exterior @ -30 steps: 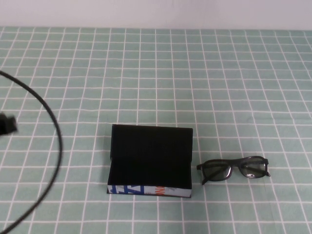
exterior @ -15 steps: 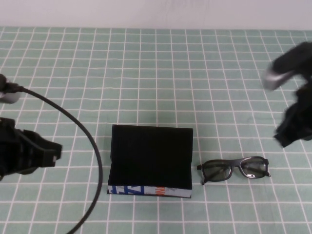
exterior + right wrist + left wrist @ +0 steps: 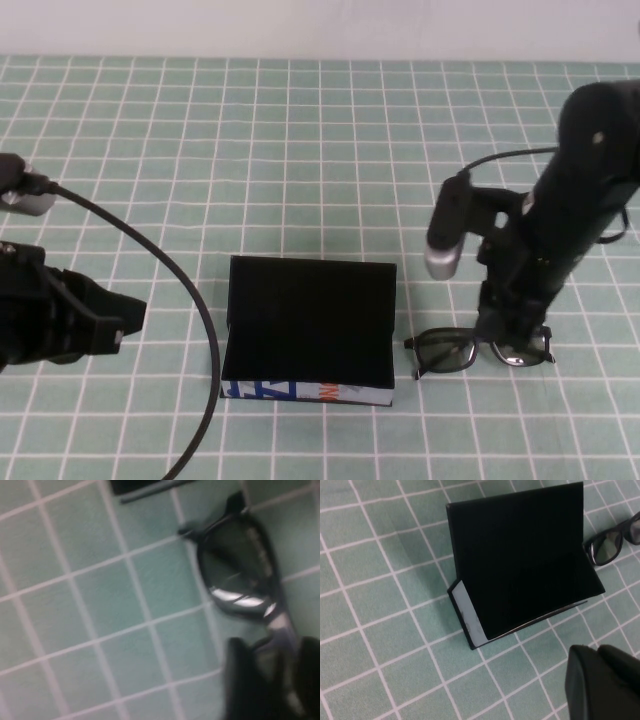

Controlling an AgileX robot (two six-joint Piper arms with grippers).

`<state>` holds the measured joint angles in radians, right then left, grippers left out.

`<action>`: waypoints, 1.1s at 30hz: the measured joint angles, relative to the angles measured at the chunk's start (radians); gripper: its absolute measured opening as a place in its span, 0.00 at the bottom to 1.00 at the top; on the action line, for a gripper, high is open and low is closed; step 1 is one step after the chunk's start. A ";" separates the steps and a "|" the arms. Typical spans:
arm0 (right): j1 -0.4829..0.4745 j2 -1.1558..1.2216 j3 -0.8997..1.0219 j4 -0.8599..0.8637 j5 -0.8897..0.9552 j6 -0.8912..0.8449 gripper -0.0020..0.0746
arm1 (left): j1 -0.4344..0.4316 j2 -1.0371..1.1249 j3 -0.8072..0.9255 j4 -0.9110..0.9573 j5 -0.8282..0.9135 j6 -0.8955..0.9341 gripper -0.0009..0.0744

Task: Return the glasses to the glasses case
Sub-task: Pick up the glasses from the table

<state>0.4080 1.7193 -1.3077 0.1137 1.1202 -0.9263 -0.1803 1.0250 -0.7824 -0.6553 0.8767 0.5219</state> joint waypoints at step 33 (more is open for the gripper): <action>0.025 0.177 -0.001 -0.067 -0.154 -0.030 0.28 | 0.000 0.000 0.000 0.000 0.061 0.035 0.01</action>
<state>0.4328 1.8968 -1.3085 0.0464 0.9659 -0.9559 -0.1803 1.0250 -0.7824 -0.6553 0.9381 0.5572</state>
